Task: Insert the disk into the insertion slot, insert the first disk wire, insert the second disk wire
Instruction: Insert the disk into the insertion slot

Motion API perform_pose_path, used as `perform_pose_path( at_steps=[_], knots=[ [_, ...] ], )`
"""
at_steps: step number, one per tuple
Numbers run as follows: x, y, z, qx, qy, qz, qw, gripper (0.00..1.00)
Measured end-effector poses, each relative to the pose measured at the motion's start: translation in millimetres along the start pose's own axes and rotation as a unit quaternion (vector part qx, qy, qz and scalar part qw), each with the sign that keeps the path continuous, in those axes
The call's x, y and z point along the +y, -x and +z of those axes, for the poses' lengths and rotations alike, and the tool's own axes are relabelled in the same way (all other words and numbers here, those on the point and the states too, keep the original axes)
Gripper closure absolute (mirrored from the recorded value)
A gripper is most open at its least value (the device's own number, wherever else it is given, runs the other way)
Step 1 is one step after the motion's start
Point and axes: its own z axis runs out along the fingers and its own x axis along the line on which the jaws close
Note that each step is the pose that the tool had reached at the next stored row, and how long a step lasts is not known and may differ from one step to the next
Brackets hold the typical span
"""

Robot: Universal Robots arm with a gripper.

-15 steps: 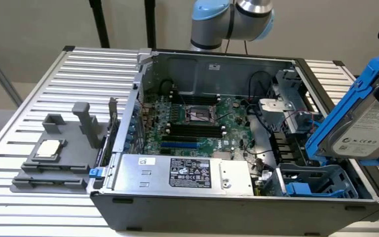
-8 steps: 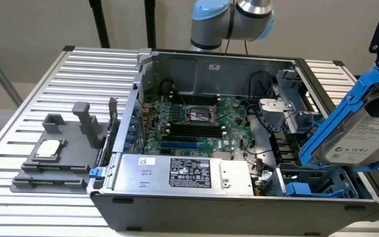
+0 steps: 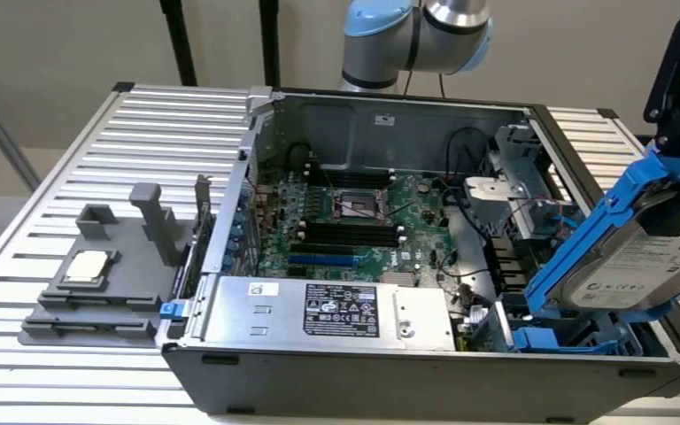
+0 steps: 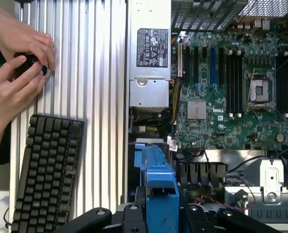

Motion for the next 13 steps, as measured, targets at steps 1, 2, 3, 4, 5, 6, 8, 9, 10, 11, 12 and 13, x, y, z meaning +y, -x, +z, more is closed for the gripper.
perform_pose_path(
  at_steps=[1, 2, 3, 4, 5, 6, 8, 9, 10, 11, 12, 13],
  knots=[
    [1.3, -0.4, 1.9, -0.0005, 0.0001, -0.002, 1.0000, 0.68],
    [2.8, -0.6, 3.7, -0.0009, 0.0001, -0.004, 1.0000, 0.68],
    [4.0, -0.7, 5.7, -0.0015, -0.0002, -0.006, 1.0000, 0.68],
    [4.5, -0.8, 7.6, -0.0020, -0.0007, -0.007, 1.0000, 0.68],
    [4.6, -0.8, 9.5, -0.0024, -0.0014, -0.008, 1.0000, 0.68],
    [4.5, -0.8, 11.3, -0.0025, -0.0022, -0.009, 1.0000, 0.68],
    [4.4, -0.9, 14.8, -0.0028, -0.0037, -0.010, 0.9999, 0.68],
    [4.3, -0.9, 16.6, -0.0032, -0.0043, -0.011, 0.9999, 0.68],
    [4.3, -0.8, 18.2, -0.0036, -0.0049, -0.011, 0.9999, 0.68],
    [4.2, -0.8, 19.8, -0.0042, -0.0054, -0.012, 0.9999, 0.68],
    [4.2, -0.7, 21.1, -0.0045, -0.0056, -0.012, 0.9999, 0.68],
    [4.1, -0.5, 22.1, -0.0048, -0.0058, -0.012, 0.9999, 0.68]
  ],
)
